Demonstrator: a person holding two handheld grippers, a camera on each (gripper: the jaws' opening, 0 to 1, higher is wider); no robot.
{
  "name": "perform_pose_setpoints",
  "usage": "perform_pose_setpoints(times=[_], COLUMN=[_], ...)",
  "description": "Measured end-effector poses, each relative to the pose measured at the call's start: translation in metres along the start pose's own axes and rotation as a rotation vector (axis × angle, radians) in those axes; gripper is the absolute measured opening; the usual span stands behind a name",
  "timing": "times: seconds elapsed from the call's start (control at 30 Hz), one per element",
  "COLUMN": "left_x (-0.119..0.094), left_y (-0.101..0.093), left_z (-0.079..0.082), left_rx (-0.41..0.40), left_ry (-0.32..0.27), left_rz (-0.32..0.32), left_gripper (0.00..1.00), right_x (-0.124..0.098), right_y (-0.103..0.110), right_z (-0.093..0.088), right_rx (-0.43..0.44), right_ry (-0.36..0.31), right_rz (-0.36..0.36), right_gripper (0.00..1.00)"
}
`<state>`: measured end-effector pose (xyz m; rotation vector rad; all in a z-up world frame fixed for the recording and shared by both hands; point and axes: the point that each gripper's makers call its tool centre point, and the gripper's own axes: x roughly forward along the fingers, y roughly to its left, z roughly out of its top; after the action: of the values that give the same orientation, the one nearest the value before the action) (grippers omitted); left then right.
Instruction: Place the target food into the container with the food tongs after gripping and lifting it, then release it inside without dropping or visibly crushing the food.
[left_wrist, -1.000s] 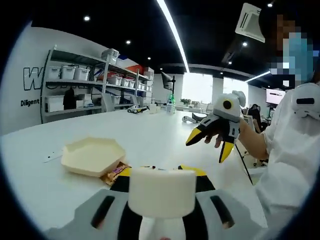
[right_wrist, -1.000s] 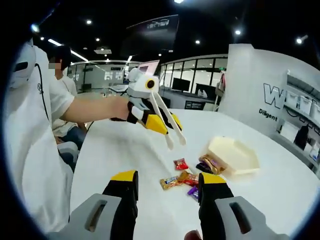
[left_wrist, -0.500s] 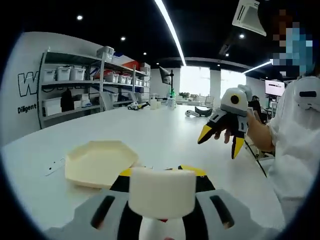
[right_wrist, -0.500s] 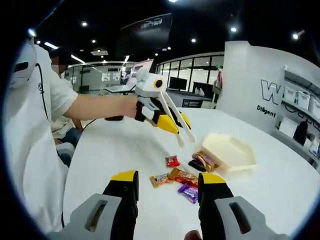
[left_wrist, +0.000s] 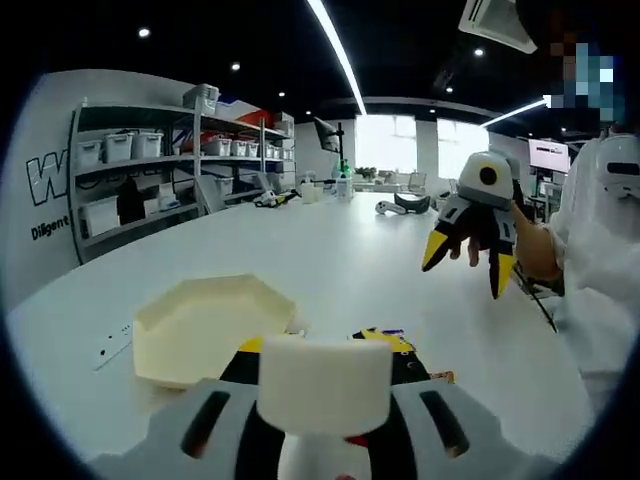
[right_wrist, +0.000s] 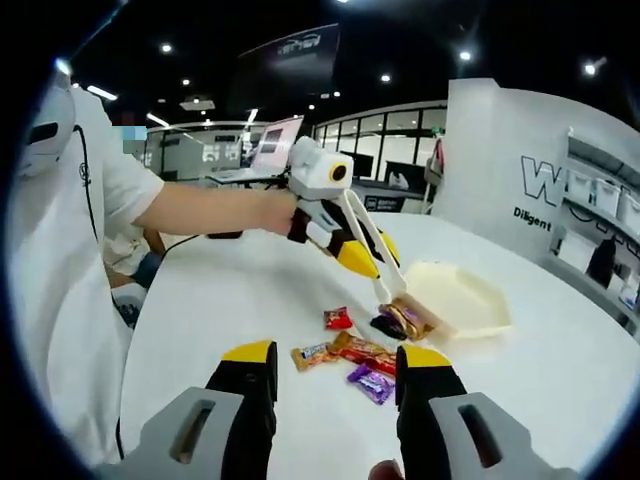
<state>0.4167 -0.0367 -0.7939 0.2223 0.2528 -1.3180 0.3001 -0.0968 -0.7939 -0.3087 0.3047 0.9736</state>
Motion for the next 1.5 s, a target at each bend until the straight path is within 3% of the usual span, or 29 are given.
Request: perform_pose_setpoints(times=[0.93, 1.5], left_x=[0.024, 0.028], left_y=[0.019, 0.023], left_z=[-0.029, -0.033], left_rx=[0.094, 0.051], left_ry=[0.162, 0.178], left_rz=[-0.001, -0.023], left_gripper=[0.24, 0.23], right_x=[-0.003, -0.002], right_y=[-0.003, -0.004], right_z=[-0.007, -0.01], right_rx=[0.007, 0.014], right_ry=[0.007, 0.013], right_rz=[0.0, 0.0], right_gripper=[0.43, 0.42])
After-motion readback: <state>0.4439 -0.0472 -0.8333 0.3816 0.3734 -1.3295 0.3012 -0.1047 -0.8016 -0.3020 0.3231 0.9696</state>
